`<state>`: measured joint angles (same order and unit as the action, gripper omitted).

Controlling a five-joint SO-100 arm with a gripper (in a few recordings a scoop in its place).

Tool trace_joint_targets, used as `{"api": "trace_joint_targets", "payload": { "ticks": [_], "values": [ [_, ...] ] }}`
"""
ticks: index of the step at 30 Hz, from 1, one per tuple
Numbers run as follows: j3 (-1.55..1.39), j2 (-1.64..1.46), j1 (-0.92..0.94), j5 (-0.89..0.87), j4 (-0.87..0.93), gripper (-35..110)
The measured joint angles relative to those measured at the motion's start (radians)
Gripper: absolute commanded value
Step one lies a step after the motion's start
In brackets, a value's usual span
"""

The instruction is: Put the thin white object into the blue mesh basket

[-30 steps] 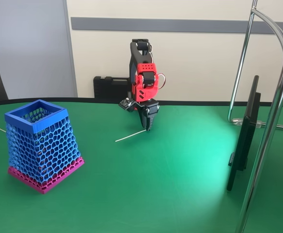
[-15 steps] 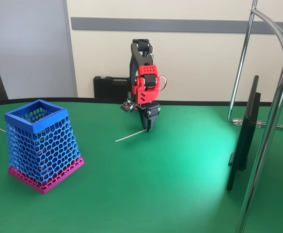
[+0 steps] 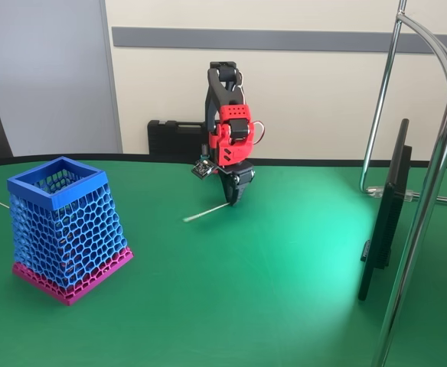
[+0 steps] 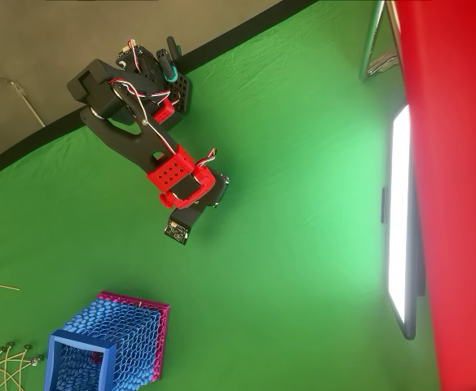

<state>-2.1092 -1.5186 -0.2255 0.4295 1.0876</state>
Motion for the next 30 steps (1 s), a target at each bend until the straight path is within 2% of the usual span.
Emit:
{"api": "trace_joint_targets", "payload": {
  "ticks": [15,24,30],
  "values": [
    [0.080,-0.015,0.021,-0.015,0.003,6],
    [0.308,-0.058,0.107,-0.003,0.014,5],
    [0.477,-0.061,0.167,-0.071,-0.037,5]
  ]
}}
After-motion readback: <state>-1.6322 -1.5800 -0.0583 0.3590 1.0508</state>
